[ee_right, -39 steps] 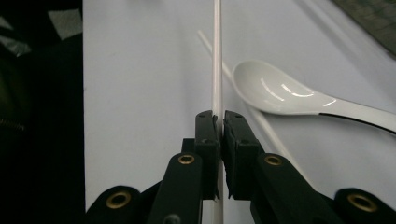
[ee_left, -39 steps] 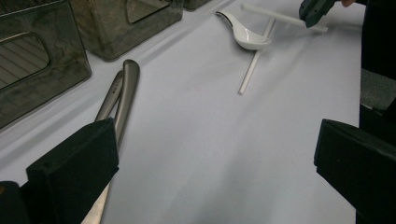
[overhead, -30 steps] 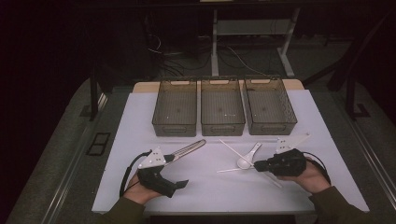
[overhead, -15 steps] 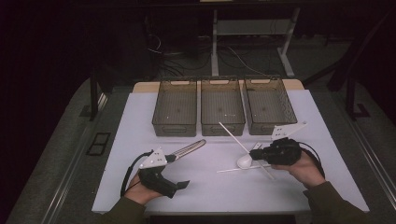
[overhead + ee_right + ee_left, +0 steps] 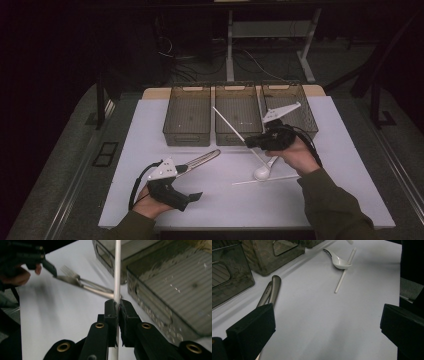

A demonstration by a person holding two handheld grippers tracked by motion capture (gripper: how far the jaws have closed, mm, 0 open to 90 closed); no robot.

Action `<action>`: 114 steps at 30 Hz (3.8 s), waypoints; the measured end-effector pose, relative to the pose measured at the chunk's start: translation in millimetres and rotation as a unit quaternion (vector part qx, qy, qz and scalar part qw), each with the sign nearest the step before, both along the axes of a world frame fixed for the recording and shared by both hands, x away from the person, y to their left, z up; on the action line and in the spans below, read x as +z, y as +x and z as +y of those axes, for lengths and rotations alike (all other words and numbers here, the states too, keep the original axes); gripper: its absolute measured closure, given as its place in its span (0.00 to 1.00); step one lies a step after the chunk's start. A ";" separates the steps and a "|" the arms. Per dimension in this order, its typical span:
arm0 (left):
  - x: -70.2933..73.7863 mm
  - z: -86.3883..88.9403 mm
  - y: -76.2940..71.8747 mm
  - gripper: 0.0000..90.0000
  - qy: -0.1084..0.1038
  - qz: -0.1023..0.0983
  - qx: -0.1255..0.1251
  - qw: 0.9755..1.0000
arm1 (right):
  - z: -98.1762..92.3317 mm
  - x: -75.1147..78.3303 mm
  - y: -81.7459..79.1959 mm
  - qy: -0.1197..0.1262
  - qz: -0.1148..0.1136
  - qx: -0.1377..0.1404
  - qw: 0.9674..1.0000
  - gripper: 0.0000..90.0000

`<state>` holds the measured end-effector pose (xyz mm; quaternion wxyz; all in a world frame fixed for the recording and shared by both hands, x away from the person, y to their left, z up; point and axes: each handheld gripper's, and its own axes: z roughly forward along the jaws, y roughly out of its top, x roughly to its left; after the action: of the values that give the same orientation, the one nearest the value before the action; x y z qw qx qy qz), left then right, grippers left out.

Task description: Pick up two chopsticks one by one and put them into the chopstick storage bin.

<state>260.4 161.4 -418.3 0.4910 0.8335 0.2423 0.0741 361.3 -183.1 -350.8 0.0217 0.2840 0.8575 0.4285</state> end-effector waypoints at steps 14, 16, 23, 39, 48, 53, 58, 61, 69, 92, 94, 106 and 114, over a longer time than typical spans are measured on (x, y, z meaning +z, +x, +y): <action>0.8 0.1 0.5 0.00 -0.004 -0.001 -0.005 1.000 | 69.2 31.0 62.4 0.004 0.000 -0.027 1.000 0.94; 1.2 -0.1 0.1 0.00 -0.007 -0.004 -0.006 1.000 | 78.4 34.6 70.8 0.002 0.003 -0.034 0.999 0.94; 1.5 -0.4 0.6 0.00 -0.006 -0.004 -0.012 1.000 | 107.9 45.0 97.9 0.008 0.004 -0.052 0.999 0.94; 1.9 -1.6 0.3 0.00 -0.011 -0.003 -0.021 1.000 | 167.4 24.3 131.0 0.007 0.019 -0.082 0.996 0.94; 1.9 -2.7 0.0 0.00 -0.011 -0.001 -0.026 1.000 | 180.9 0.4 135.0 -0.014 0.024 -0.093 0.995 0.94; 1.7 -2.6 -0.2 0.00 -0.011 0.001 -0.027 1.000 | 187.6 -17.3 133.3 -0.034 0.032 -0.090 0.995 0.94; 1.5 -2.9 -0.3 0.00 -0.007 0.002 -0.031 0.999 | 192.0 -30.0 133.1 -0.070 0.033 -0.092 0.993 0.93; 1.1 -2.9 -0.1 0.00 -0.007 0.003 -0.031 0.999 | 190.3 -32.6 133.1 -0.073 0.038 -0.089 0.993 0.84; 0.6 -2.8 -0.3 0.00 -0.004 0.002 -0.030 1.000 | 168.4 -25.4 124.8 -0.029 0.028 -0.078 0.996 0.65; -2.2 -2.0 -1.2 0.00 0.005 -0.001 -0.017 1.000 | 46.2 5.6 23.2 0.020 -0.050 0.030 0.998 0.49; -2.4 -1.3 -1.0 0.00 0.006 -0.001 -0.015 1.000 | 35.8 3.0 16.3 0.023 -0.053 0.032 0.998 0.49; -9.0 0.8 2.7 0.00 0.006 -0.004 0.008 1.000 | -24.7 -21.6 -19.8 0.017 -0.045 0.015 0.999 0.55; -10.0 1.0 2.3 0.00 0.009 -0.003 0.009 1.000 | -58.3 -33.3 -38.0 -0.005 -0.043 0.012 0.999 0.63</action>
<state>262.7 162.4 -428.3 0.4838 0.8354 0.2472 0.0833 323.4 -241.4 -384.1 0.0548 0.2543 0.8614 0.4363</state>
